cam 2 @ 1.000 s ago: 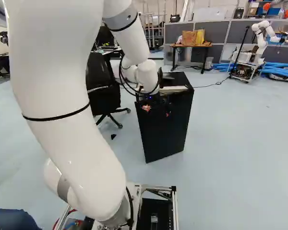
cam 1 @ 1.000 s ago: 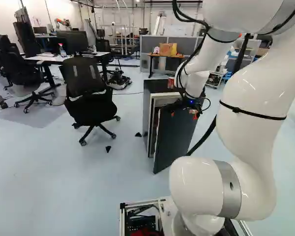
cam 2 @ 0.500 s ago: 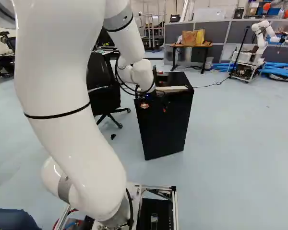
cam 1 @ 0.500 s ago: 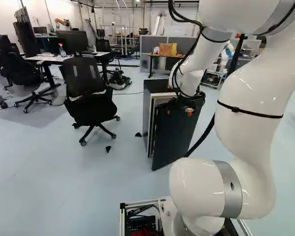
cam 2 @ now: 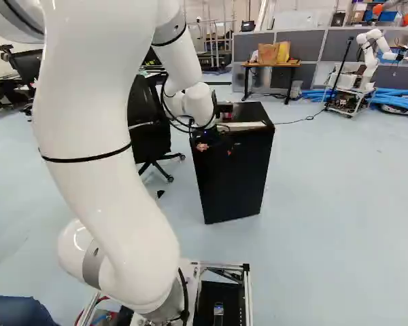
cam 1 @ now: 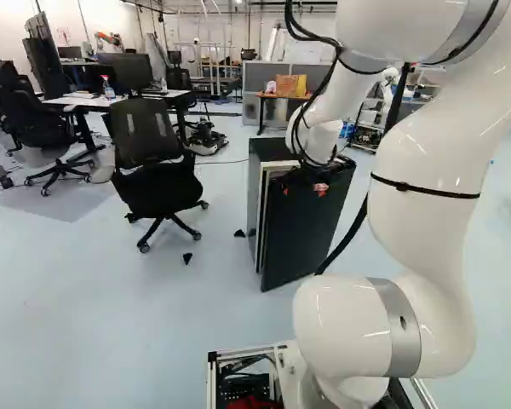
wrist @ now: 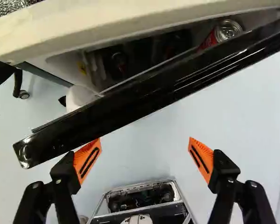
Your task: Grab a drink from the fridge
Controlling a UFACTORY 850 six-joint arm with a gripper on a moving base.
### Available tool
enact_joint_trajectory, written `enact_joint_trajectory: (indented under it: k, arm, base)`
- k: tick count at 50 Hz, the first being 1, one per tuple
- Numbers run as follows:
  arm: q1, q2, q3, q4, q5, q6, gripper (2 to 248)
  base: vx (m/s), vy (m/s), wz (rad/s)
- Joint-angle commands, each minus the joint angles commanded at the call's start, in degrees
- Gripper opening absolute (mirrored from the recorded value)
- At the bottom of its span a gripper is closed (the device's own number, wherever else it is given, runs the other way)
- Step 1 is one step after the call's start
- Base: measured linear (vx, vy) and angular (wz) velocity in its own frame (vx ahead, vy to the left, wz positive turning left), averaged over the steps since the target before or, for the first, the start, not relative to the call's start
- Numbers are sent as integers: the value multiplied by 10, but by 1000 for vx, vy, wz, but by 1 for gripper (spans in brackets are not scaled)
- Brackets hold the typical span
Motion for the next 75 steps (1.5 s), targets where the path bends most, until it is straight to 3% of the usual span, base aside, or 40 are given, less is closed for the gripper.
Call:
enact_joint_trajectory:
  k: [49,75]
  arm:
    - [11,-64,-81,0,8,0,247]
    - [12,-67,-86,0,24,0,247]
  base:
    - [0,0,0]
    - [0,0,0]
